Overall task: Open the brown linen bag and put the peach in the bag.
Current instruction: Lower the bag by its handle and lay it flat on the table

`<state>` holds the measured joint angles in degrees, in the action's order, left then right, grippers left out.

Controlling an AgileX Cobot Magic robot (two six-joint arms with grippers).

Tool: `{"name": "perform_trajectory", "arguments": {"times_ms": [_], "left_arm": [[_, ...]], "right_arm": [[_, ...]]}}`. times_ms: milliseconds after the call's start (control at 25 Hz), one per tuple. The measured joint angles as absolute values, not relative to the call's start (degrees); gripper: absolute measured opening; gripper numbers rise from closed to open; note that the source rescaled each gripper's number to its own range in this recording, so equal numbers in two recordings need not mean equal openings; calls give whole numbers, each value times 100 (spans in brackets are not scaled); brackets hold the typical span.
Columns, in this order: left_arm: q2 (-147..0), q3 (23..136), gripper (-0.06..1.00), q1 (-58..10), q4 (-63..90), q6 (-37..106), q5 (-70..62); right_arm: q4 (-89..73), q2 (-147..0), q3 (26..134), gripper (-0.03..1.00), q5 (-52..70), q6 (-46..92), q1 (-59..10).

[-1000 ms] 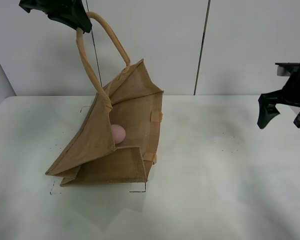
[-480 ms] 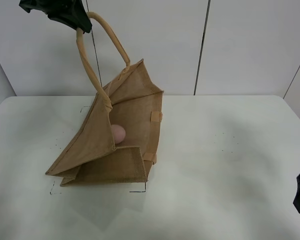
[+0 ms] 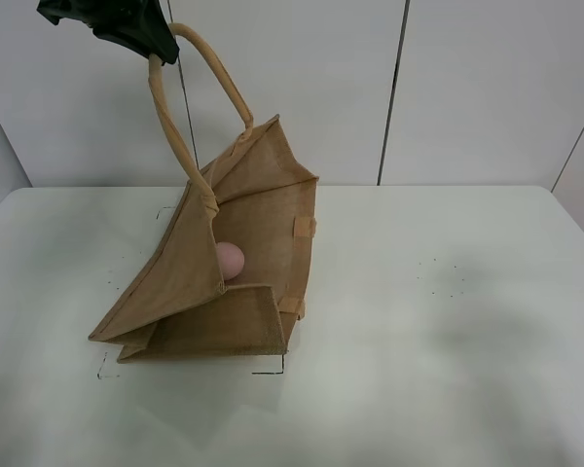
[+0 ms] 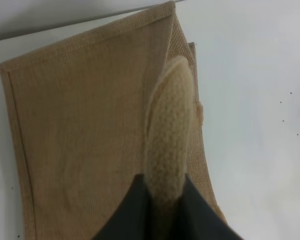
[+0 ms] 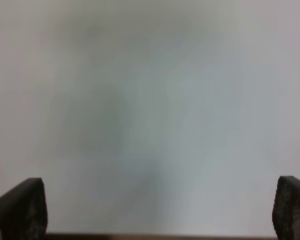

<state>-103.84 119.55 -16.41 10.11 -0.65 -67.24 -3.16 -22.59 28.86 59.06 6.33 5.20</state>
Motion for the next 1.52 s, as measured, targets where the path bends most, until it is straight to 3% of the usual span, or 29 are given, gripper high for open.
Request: {"name": "perform_trajectory", "arguments": {"times_ms": [720,1200,1520], "left_arm": [[-10384,11929,0,-1641,1011,-65,-6724],[-11016,10322,0,-1641,1085,-65,-6318],[-11985,10151,0,-1641,1351,-70,-5785]], "right_arm": [[-408,-311,2869,100,5906,633,191],[-415,18,2869,100,5914,633,190],[-415,18,2869,100,5914,633,190]]}}
